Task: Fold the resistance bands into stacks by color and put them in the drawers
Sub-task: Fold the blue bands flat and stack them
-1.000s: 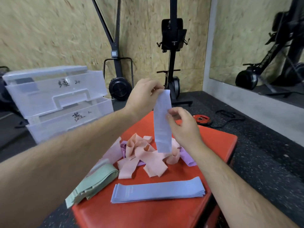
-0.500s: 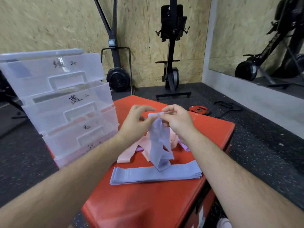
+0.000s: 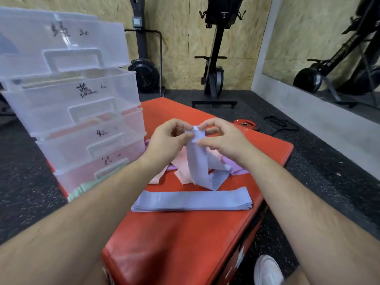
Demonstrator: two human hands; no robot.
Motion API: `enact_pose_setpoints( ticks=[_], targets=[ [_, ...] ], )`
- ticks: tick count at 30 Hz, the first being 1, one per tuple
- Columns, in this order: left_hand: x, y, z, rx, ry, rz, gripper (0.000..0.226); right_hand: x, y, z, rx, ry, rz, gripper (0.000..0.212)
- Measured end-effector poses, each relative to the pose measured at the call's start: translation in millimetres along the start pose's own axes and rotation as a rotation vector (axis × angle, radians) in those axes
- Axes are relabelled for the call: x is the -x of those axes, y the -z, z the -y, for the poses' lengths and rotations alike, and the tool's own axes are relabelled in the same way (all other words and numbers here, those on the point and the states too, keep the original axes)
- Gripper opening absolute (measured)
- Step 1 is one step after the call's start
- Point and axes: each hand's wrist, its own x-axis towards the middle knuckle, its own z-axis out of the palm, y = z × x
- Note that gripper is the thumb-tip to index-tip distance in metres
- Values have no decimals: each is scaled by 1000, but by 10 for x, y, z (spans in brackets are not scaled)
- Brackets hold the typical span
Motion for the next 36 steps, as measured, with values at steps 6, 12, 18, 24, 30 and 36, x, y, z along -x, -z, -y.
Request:
enact_pose_setpoints(
  ticks=[6, 12, 18, 24, 30, 36],
  targets=[
    [38, 69, 17, -122, 35, 96, 30, 16, -120, -117, 328, 214, -138, 2],
    [97, 165, 112, -188, 18, 18, 7, 2, -215, -90, 379, 291, -164, 3],
    [160, 211, 17, 201, 387, 72, 33, 78, -425, -8, 292, 263, -20, 5],
    [246, 321, 105, 29, 253, -16, 17, 61, -500, 2, 281, 215, 60, 11],
    [376, 506, 187, -313, 52, 11, 37, -10, -683, -16, 197, 137, 329, 43],
    [415, 652, 181, -317, 34, -46, 30, -53, -743, -168, 400, 79, 354, 14]
  ],
)
